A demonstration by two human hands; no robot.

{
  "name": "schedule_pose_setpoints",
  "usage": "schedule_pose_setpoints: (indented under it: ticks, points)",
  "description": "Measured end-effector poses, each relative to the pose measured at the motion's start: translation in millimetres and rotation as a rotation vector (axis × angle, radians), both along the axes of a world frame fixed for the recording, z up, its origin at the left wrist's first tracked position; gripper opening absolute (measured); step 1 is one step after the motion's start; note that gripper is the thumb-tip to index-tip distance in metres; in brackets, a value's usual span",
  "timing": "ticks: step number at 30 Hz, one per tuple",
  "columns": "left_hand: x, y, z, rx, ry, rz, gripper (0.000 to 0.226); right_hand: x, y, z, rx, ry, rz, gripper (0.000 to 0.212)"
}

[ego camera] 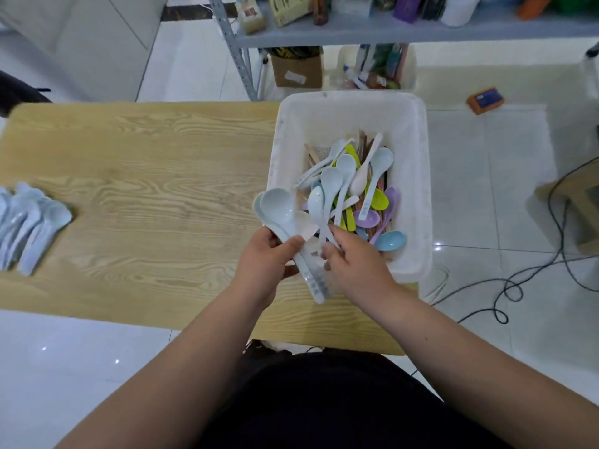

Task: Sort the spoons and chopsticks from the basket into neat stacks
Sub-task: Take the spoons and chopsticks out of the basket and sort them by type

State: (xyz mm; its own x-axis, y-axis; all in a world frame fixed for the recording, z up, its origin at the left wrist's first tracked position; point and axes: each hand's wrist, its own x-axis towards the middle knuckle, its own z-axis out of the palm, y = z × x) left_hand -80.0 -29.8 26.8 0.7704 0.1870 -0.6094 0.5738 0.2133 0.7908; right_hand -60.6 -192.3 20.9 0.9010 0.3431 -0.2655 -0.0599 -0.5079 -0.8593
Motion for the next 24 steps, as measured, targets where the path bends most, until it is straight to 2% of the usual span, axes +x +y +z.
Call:
schedule_pose_setpoints:
  ticks: [5, 8, 13, 16, 21, 24]
  points:
    - [-32.2, 33.3, 7.0, -0.007, -0.035, -0.013, 0.019, -21.6, 40.9, 17.1, -0.008, -0.031, 0.065, 0.037]
    - [-57.3, 63.9, 10.3, -0.013, -0.065, -0.014, 0.02, -41.9, 84.7, 28.0, 0.003, -0.005, 0.096, 0.035]
    - [-110.1, 141.5, 12.1, -0.081, -0.108, 0.075, 0.024, -79.6, 167.0, 40.9, 0.064, 0.08, 0.11, 0.035]
    - [-140.8, 191.5, 11.5, -0.145, -0.126, 0.152, 0.023, -104.4, 224.4, 33.7, 0.009, 0.101, 0.137, 0.036]
    - [-187.3, 267.6, 12.1, -0.138, -0.122, 0.249, 0.023, -147.5, 305.4, 36.8, 0.059, 0.134, 0.288, 0.038]
    - [-209.2, 302.0, 11.7, -0.122, -0.107, 0.317, 0.024, -160.9, 337.8, 40.2, 0.089, 0.139, 0.445, 0.05]
